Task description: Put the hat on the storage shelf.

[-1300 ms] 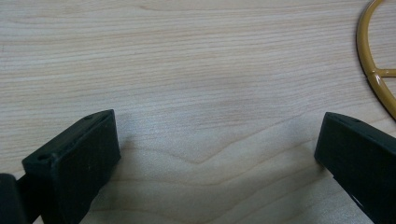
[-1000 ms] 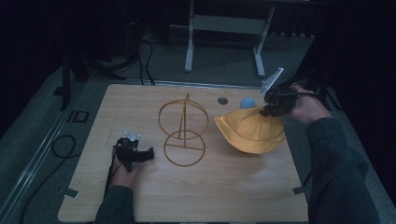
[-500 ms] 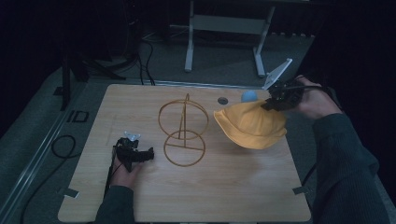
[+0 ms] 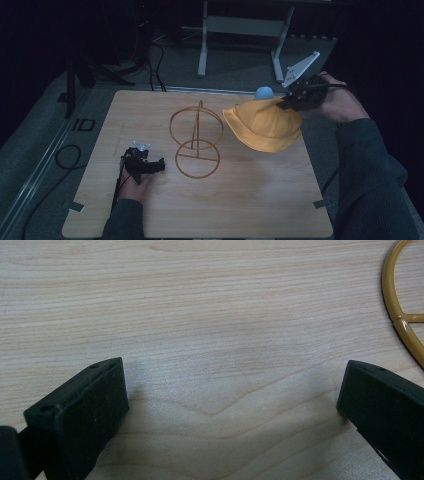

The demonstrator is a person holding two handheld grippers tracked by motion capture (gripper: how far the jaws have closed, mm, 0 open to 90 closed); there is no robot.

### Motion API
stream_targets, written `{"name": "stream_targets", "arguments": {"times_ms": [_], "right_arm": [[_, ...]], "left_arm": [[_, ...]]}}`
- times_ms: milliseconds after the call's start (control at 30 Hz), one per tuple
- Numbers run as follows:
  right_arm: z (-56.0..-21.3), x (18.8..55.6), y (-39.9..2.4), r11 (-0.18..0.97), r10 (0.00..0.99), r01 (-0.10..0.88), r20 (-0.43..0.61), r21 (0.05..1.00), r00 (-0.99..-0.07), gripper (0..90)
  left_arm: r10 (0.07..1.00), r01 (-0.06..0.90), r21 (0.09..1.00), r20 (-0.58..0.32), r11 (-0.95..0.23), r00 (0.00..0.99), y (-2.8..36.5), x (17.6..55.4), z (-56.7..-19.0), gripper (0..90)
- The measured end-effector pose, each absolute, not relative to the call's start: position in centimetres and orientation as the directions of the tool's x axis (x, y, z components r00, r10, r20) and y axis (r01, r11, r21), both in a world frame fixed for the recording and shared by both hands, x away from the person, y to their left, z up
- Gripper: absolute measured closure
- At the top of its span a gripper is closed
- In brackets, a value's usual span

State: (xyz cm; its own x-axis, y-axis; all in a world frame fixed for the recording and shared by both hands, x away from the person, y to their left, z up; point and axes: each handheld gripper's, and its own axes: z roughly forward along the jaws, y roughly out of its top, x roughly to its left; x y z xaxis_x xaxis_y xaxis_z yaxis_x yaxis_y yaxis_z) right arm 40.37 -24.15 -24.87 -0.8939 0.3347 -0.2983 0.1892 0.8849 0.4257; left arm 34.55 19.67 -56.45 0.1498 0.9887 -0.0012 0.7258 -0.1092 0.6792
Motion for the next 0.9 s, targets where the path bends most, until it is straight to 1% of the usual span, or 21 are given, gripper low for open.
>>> {"name": "stream_targets", "arguments": {"times_ms": [900], "right_arm": [[-22.6, 40.8, -21.1, 0.874, 0.320, 0.150, -0.314, 0.463, -0.894, 84.6]], "left_arm": [[0.989, 0.726, 0.679, -0.002, -0.109, 0.150, 19.7, 34.6, -56.4, 0.0]]}}
